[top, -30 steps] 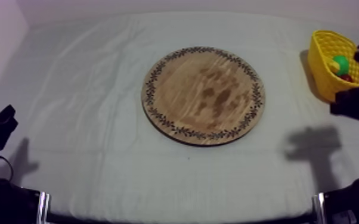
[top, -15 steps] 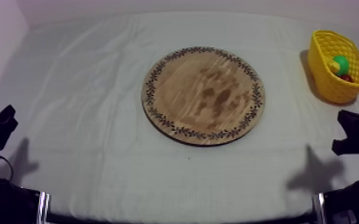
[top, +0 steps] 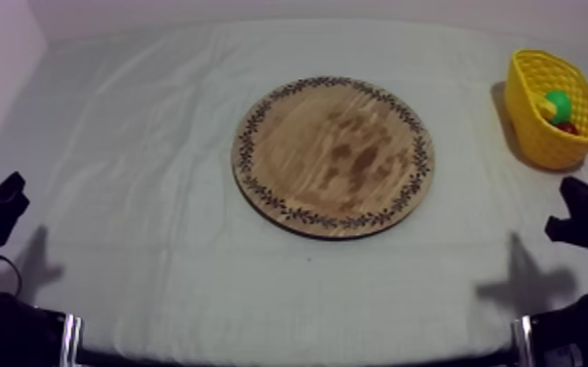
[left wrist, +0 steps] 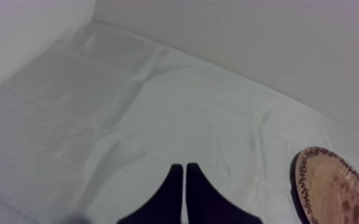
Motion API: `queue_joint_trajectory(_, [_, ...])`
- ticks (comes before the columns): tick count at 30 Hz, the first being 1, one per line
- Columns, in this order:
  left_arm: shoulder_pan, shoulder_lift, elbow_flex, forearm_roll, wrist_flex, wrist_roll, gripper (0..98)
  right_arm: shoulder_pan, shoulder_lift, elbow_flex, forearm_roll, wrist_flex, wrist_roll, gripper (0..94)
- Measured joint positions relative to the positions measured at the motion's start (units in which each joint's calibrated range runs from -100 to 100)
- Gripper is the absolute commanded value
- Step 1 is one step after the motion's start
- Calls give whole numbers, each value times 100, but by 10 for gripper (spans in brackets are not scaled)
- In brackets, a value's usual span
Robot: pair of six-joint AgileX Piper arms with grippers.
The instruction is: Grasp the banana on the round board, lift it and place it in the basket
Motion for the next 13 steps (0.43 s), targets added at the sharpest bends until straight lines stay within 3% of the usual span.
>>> queue_joint_trajectory(6, [0,0,0,0,0,0,1,8,0,29,13,-141,531,3])
queue_joint_trajectory(13, [0,0,0,0,0,0,1,8,0,29,19,-141,500,3])
